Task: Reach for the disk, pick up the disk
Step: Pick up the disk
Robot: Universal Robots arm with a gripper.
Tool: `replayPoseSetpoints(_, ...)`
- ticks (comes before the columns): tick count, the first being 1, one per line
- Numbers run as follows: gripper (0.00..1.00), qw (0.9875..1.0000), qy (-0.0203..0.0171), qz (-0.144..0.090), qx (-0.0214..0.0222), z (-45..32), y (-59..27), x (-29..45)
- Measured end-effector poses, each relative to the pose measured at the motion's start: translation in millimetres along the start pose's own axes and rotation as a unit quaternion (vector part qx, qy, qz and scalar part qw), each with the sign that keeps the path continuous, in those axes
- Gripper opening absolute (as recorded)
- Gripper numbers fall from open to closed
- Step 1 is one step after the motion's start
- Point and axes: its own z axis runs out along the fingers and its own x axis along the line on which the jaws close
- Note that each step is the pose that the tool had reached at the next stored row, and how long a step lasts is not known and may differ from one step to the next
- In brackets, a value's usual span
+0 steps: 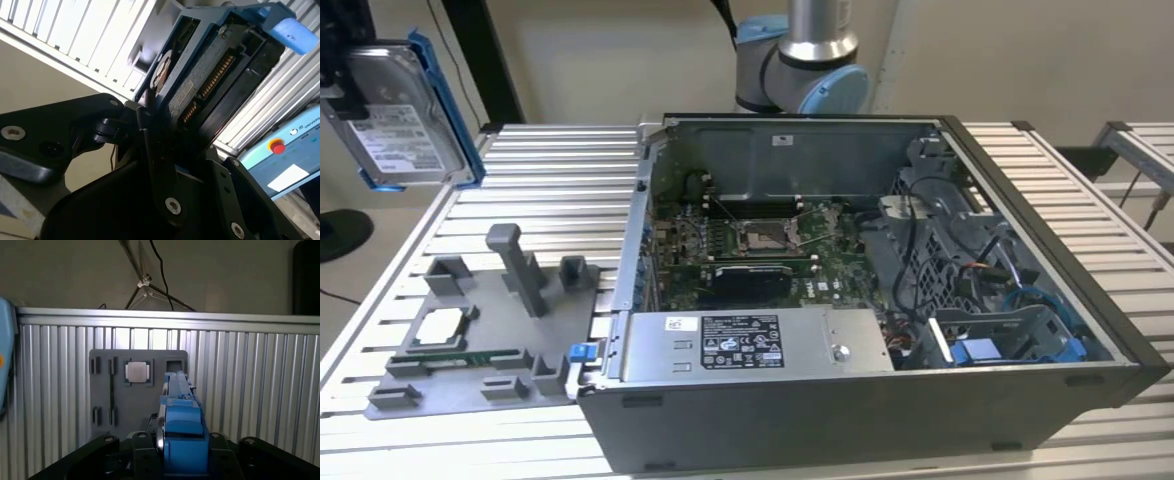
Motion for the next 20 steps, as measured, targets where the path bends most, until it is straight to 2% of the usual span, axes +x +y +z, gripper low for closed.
replayPoseSetpoints(15, 0.00, 1.0000, 0.0000, 0.000, 0.0000, -68.0, -0.7, 2.4)
replayPoseSetpoints(20, 0.00, 1.0000, 0.0000, 0.000, 0.0001, -69.8, -1.2, 2.5)
